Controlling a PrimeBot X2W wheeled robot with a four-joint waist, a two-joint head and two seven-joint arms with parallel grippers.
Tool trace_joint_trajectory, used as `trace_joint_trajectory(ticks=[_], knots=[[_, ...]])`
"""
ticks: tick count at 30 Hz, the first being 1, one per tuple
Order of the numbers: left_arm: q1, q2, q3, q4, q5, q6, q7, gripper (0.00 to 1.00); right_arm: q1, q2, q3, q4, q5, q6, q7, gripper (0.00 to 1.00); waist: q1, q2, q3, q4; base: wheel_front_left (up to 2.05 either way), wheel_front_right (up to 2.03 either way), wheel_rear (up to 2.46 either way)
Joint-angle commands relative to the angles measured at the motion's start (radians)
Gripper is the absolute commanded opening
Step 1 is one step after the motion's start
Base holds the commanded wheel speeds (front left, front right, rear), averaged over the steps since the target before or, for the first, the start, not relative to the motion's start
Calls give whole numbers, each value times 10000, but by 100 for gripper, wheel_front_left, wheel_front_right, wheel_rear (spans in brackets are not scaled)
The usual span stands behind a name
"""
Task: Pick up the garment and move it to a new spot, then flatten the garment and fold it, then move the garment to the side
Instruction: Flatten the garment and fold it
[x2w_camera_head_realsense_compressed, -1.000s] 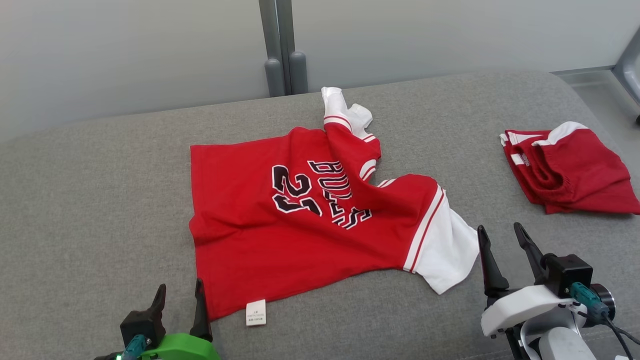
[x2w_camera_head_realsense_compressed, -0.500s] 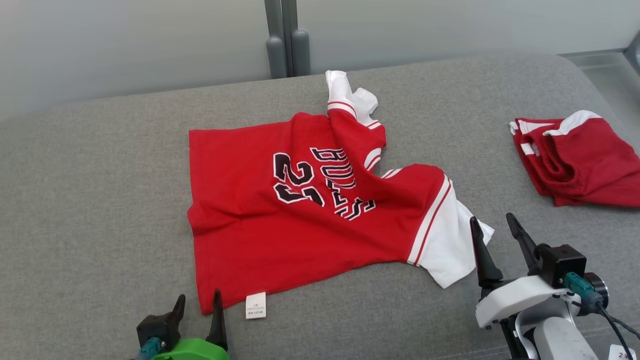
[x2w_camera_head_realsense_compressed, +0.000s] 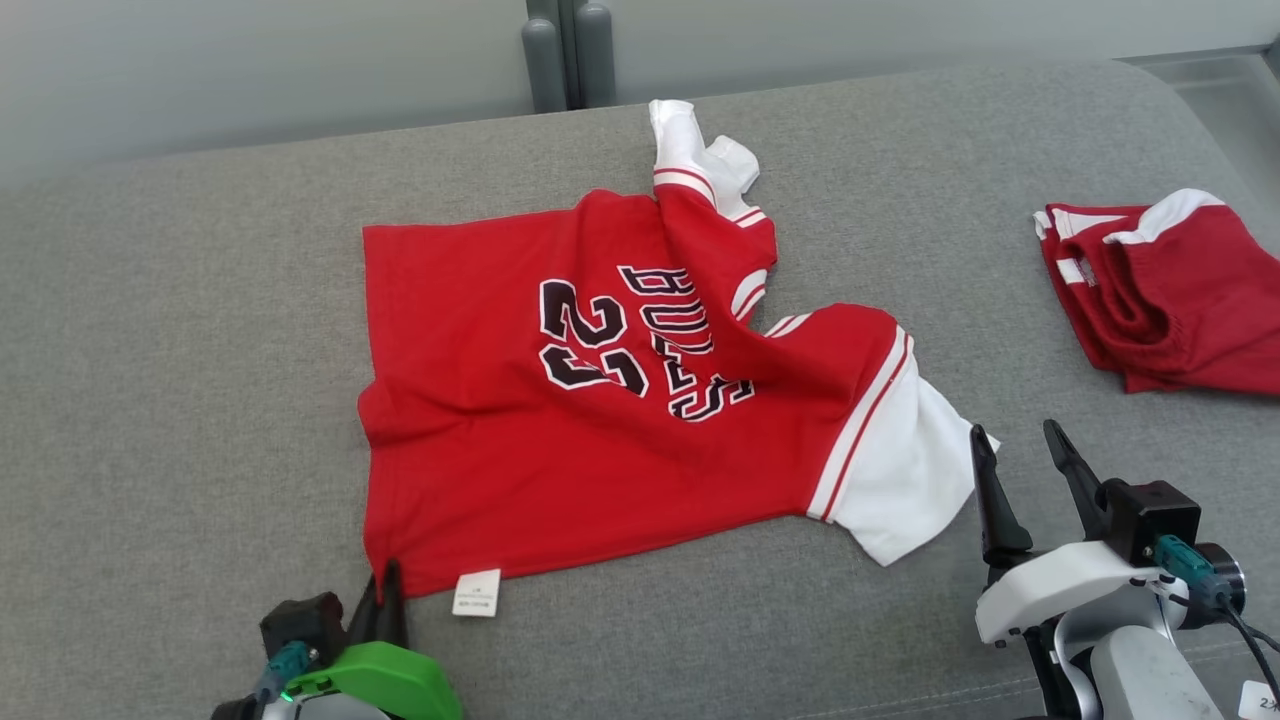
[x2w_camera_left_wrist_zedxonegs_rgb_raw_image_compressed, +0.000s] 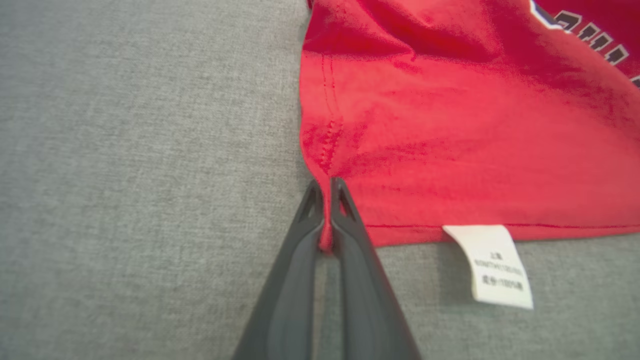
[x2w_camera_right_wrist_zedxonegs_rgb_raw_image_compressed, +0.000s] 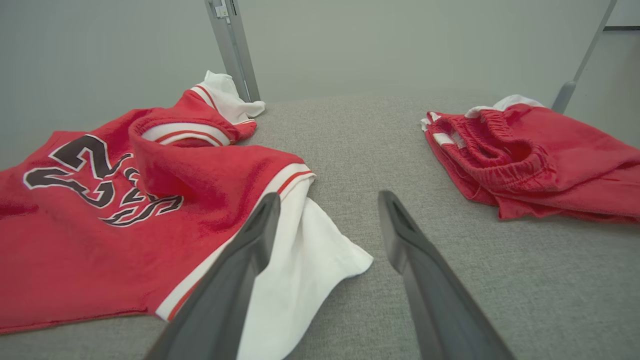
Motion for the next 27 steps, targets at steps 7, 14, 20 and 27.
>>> trace_joint_trajectory(ticks=[7,14,20,27], knots=[[257,171,1582,-715,901,129,26,0,-137,-52,116,754,84,-16,-2,100,0,0,163,588,0,0,0],[142,121,2068,-745,1256,-99,26,0,-186,-94,354,1571,134,-18,-2,100,0,0,326,822,0,0,0],[-24,89,1920,-698,1118,-209,26,0,-328,-167,907,2648,266,-16,0,100,0,0,429,933,0,0,0],[-75,88,1572,-697,926,-170,26,0,-443,-218,1540,3744,842,-10,80,0,0,0,334,972,0,0,0]])
